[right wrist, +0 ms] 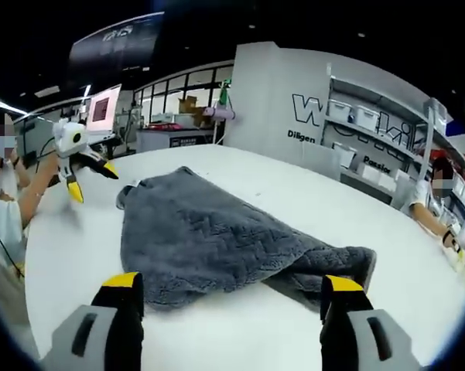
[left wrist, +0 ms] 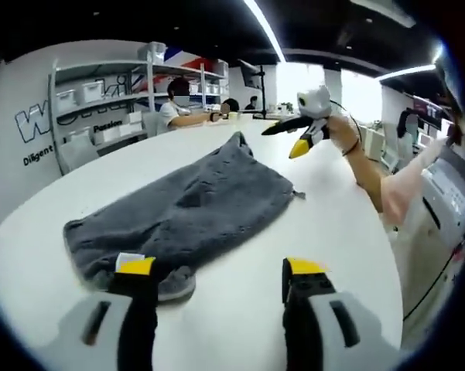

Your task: Fold the towel on the table until its edges align and the towel forms a compact rectangular stack.

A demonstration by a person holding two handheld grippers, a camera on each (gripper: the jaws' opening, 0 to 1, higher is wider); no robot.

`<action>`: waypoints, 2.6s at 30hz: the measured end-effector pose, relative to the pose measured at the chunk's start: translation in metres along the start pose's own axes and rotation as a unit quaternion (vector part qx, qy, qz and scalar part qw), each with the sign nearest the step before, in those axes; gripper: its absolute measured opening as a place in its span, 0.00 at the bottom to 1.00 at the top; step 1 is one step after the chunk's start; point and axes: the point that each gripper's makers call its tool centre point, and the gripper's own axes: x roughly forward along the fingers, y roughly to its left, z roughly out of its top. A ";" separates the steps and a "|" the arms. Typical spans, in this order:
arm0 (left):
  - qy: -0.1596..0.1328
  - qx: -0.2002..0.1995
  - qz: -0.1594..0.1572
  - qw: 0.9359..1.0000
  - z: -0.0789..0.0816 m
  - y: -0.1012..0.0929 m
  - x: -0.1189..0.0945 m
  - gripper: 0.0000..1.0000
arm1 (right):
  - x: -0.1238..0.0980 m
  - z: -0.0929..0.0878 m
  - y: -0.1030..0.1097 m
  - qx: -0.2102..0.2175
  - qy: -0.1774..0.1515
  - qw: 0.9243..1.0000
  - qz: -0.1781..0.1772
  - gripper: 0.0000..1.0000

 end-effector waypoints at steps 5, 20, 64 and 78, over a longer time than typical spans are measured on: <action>0.053 -0.007 0.026 0.998 -0.018 0.019 0.014 0.54 | 0.000 -0.003 0.004 0.002 0.000 1.000 0.008 0.98; 0.080 -0.031 0.069 0.994 -0.041 0.042 0.031 0.15 | -0.006 0.000 0.003 0.003 -0.013 1.000 0.007 0.97; 0.172 -0.020 0.070 0.982 -0.084 0.054 -0.126 0.05 | -0.012 -0.002 -0.002 0.010 -0.017 1.000 0.010 0.97; 0.193 -0.041 0.042 0.979 -0.121 0.041 -0.114 0.12 | -0.008 -0.005 0.000 0.012 -0.011 1.000 0.013 0.97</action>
